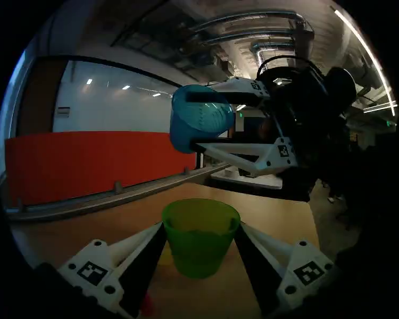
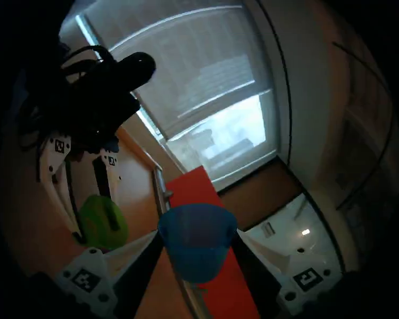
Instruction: Pour water
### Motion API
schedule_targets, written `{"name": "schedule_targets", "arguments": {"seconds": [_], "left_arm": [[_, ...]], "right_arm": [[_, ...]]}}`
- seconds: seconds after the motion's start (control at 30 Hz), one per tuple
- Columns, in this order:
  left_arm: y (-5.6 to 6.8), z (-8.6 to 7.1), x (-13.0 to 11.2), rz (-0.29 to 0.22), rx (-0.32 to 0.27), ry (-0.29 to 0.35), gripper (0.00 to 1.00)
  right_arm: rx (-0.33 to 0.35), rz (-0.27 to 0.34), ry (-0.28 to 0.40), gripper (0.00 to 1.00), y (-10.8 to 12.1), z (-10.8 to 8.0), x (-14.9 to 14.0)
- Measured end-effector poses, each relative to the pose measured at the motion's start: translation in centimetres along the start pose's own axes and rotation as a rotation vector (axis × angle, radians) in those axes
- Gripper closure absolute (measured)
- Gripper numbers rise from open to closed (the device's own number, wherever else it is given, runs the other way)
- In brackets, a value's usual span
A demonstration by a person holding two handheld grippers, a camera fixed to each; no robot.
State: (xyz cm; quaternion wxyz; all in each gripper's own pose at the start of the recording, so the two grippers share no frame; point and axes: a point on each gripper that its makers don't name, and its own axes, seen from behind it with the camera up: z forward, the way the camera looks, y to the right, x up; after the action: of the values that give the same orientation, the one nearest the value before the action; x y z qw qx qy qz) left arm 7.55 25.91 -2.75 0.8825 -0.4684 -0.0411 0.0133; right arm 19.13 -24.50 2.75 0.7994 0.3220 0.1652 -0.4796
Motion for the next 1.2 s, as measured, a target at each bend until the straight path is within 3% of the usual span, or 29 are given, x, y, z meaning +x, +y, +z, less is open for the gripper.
{"name": "schedule_targets", "arguments": {"seconds": [0.27, 0.53, 0.77, 0.97, 1.2], "left_arm": [[0.0, 0.1, 0.1, 0.006, 0.002, -0.003, 0.15], [-0.1, 0.1, 0.1, 0.012, 0.004, -0.003, 0.15], [-0.1, 0.1, 0.4, 0.014, 0.006, -0.003, 0.15], [-0.1, 0.0, 0.6, 0.017, 0.009, -0.003, 0.15], [-0.3, 0.0, 0.5, 0.018, 0.013, -0.006, 0.15]], "right_arm": [[0.025, 0.281, 0.011, 0.11, -0.6, -0.5, -0.1], [0.072, 0.615, 0.038, 0.11, -0.6, -0.8, 0.5], [0.11, 0.827, 0.064, 0.11, -0.4, -1.1, 0.9], [0.139, 0.957, 0.08, 0.11, -0.2, -1.2, 1.0], [0.138, 0.964, 0.064, 0.11, 0.0, -1.4, 0.6]]}}
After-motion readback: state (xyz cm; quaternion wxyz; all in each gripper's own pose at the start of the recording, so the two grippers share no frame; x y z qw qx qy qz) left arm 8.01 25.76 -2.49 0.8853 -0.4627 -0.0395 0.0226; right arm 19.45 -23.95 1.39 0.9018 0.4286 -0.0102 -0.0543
